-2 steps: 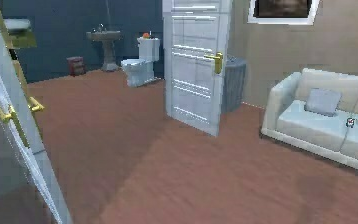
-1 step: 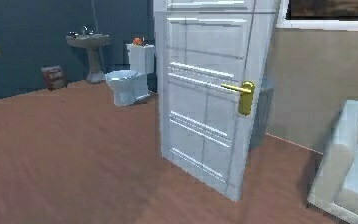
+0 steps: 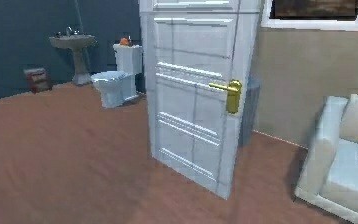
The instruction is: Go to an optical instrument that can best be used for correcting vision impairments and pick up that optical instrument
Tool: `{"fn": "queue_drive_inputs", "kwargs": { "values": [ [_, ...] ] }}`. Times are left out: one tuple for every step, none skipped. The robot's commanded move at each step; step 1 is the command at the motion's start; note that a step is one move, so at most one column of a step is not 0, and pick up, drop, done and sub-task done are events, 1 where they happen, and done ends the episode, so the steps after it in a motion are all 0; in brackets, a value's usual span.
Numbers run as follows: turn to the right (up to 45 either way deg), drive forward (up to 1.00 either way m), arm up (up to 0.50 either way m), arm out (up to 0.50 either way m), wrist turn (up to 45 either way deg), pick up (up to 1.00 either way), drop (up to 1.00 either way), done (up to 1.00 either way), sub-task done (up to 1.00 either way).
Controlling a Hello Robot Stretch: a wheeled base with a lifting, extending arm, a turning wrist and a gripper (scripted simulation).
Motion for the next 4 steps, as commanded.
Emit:
{"fn": "queue_drive_inputs", "kwargs": {
  "values": [
    [0.0, 0.35, 0.0, 0.0, 0.0, 0.0, 0.0, 0.0, 0.0],
    [-45.0, 0.0, 0.0, 0.0, 0.0, 0.0, 0.0, 0.0, 0.0],
    [-15.0, 0.0, 0.0, 0.0, 0.0, 0.0, 0.0, 0.0, 0.0],
    [0.0, 0.6, 0.0, 0.0, 0.0, 0.0, 0.0, 0.0, 0.0]
  ]
}}
